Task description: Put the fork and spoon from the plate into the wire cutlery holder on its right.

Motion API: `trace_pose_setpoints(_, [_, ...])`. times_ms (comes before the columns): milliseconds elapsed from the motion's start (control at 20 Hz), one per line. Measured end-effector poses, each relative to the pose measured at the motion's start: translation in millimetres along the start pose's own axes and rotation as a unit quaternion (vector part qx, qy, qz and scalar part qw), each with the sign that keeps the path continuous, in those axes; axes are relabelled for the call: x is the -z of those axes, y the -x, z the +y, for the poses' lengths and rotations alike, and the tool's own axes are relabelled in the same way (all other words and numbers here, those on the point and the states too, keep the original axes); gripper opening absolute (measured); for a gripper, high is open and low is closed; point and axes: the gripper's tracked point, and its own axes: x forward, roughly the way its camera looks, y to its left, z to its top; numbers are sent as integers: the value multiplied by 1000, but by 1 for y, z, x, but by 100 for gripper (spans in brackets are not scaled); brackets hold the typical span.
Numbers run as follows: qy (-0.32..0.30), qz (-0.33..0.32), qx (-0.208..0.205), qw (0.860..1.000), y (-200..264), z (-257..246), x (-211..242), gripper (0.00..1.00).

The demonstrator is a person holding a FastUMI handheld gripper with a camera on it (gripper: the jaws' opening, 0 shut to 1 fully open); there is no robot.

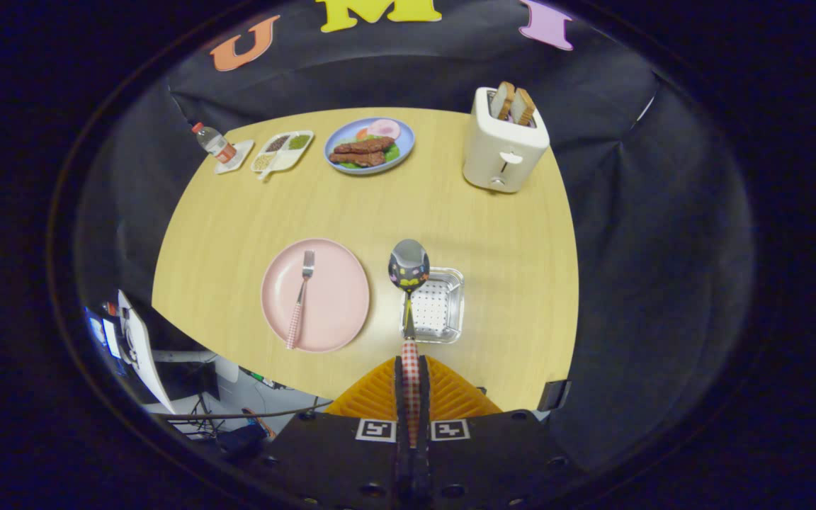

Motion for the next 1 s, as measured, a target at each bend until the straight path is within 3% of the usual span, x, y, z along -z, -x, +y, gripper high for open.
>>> trace_pose_setpoints(500, [-70, 156, -44, 984, -44, -14, 14, 3])
trace_pose_setpoints(1000, [-82, 211, -29, 974, -69, -6, -4, 6])
